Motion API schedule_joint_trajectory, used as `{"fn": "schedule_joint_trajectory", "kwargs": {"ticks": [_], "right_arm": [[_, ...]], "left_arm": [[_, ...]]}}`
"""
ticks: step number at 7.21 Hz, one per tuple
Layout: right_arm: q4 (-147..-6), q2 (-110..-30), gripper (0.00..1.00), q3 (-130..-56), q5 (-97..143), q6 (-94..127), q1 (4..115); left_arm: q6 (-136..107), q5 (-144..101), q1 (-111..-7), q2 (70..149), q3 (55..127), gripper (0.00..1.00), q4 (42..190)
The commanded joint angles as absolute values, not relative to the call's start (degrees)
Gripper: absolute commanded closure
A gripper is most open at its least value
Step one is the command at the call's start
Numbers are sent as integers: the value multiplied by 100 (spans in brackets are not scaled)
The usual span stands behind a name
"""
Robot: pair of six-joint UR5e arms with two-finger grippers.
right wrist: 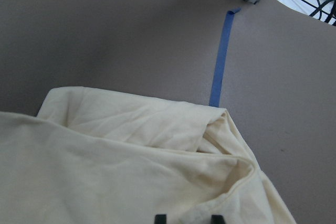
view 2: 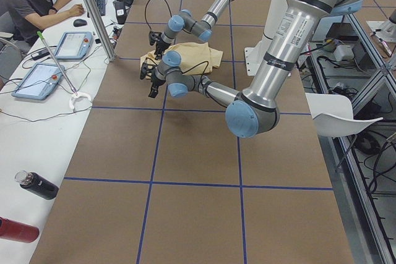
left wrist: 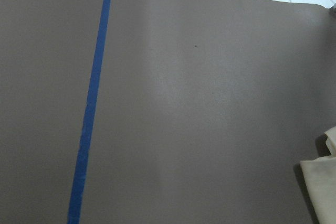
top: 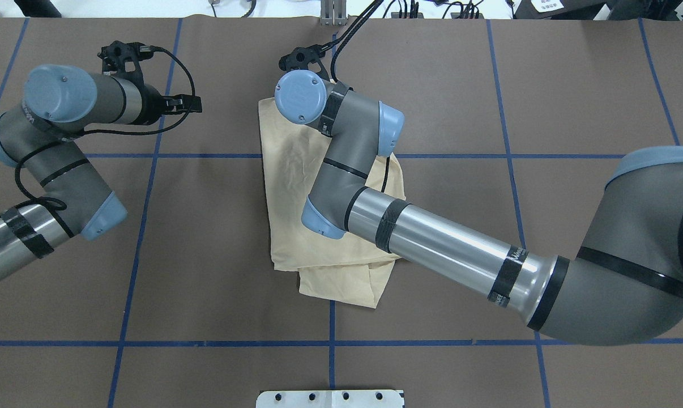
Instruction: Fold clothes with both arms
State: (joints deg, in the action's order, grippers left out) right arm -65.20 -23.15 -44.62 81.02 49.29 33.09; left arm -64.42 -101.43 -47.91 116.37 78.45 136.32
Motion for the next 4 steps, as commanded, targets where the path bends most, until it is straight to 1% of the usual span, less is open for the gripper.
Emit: {"fn": "schedule_joint_trajectory", "kwargs": {"ticks": [1, 4], "right_arm": [[-6521, -2320, 100, -4465, 8095, 4913, 3305], [-6521, -2329, 100, -4491, 8086, 4896, 3331]], "left_arm": [[-6442, -10143, -4790, 11637, 7840, 0, 13641], [-6442, -10143, -4790, 11646, 7849, 0, 13658]]}}
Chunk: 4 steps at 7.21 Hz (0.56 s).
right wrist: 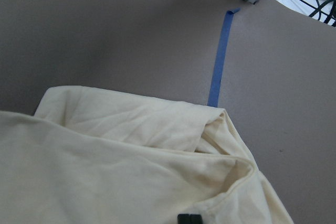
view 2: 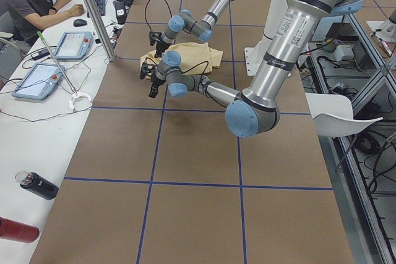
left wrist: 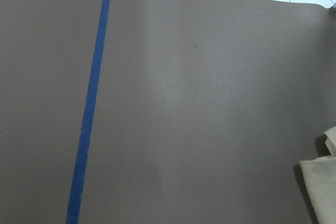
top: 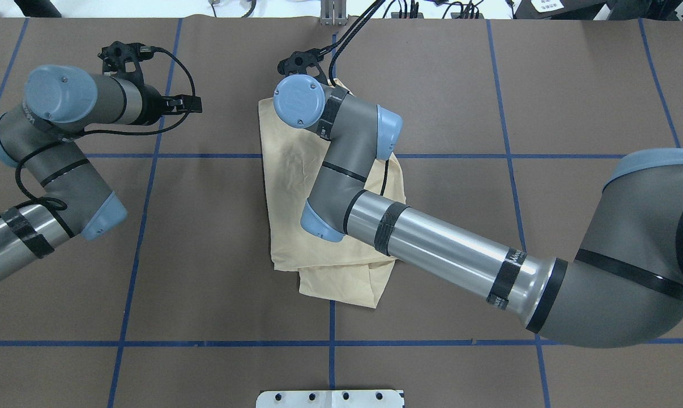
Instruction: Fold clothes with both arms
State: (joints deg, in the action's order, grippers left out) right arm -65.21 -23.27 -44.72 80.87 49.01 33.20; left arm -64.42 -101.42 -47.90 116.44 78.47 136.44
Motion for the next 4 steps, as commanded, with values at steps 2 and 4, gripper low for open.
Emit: {"fn": "schedule_joint_trajectory", "kwargs": {"ticks": [2, 4], "right_arm": [[-6521, -2329, 38, -4509, 7999, 4896, 3322], [-6521, -2329, 34, -4491, 7989, 4896, 3331]], "left_arm": [[-6451, -10143, -4790, 11646, 7849, 0, 13667], [-6451, -10143, -4790, 11646, 7849, 0, 13667]]}}
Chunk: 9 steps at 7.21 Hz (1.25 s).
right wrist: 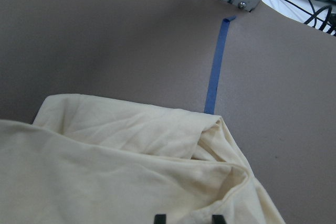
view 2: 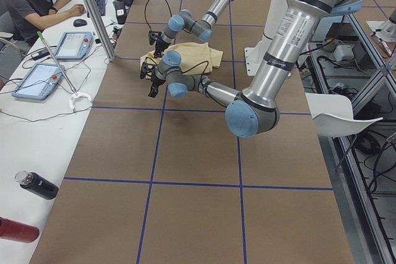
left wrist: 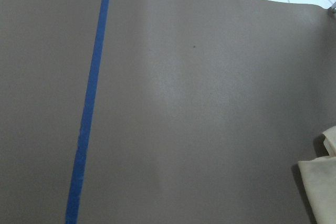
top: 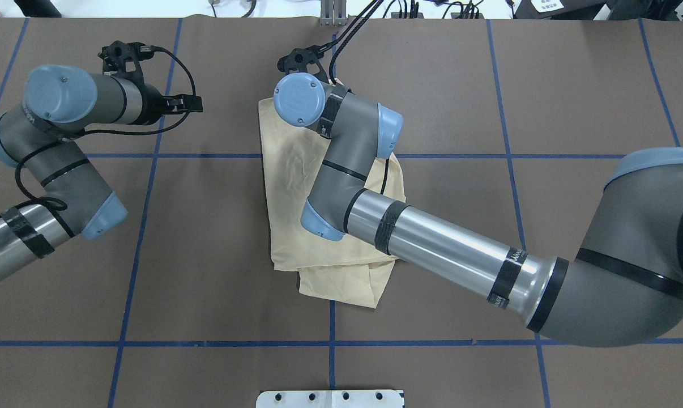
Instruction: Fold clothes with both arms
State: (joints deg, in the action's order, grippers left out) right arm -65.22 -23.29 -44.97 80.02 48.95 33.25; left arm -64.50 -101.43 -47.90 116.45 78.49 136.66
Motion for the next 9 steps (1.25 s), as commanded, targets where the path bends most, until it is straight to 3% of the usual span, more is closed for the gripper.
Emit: {"fn": "schedule_joint_trajectory", "kwargs": {"ticks": [1, 5, 6, 8, 9], "right_arm": [[-6521, -2329, 40, -4474, 7963, 4896, 3322], [-6521, -2382, 51, -4438, 7963, 4896, 3322], [-6521, -2382, 64, -4438, 7963, 4896, 3331], [-6521, -2382, 100, -4447, 7963, 4887, 3348], [-6521, -2391, 100, -4456, 7972, 4843, 3392]], "left_arm": [[-6460, -10143, -4790, 11654, 7849, 0, 13667], [-6486, -10143, -4790, 11672, 7849, 0, 13676], [-6486, -10143, -4790, 11672, 7849, 0, 13676], [-6495, -10143, -4790, 11681, 7857, 0, 13676], [-6495, -10143, -4790, 11681, 7875, 0, 13676]]}}
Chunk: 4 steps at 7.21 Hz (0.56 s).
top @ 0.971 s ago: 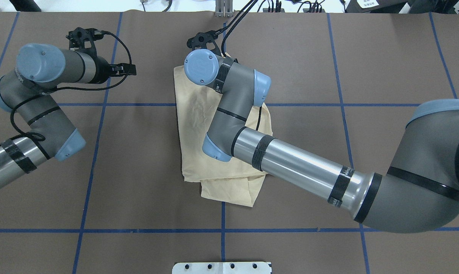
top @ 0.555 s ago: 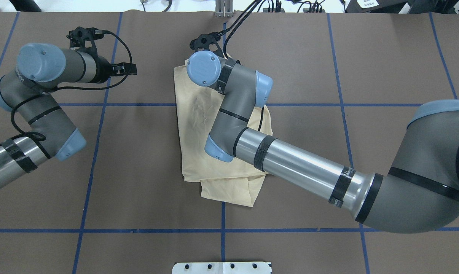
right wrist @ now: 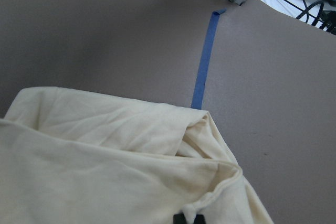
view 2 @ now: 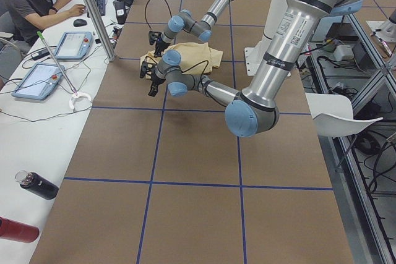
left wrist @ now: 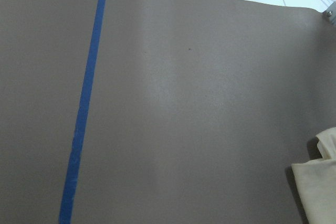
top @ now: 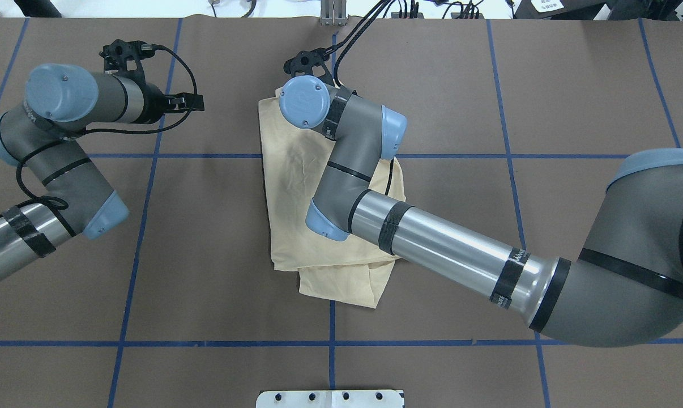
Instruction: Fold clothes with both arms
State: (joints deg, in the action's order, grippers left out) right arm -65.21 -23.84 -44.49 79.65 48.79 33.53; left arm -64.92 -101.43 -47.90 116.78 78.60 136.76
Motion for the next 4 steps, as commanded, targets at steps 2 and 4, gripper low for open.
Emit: {"fn": "schedule_joint_trajectory", "kwargs": {"ticks": [2, 4], "right_arm": [[-6530, -2574, 100, -4674, 7980, 4625, 3559], [-6530, -3075, 100, -5185, 8015, 4281, 3822]], "left_arm": [[-6495, -10143, -4790, 11689, 7892, 0, 13676], [-6495, -10151, -4790, 11698, 7901, 0, 13676]]}}
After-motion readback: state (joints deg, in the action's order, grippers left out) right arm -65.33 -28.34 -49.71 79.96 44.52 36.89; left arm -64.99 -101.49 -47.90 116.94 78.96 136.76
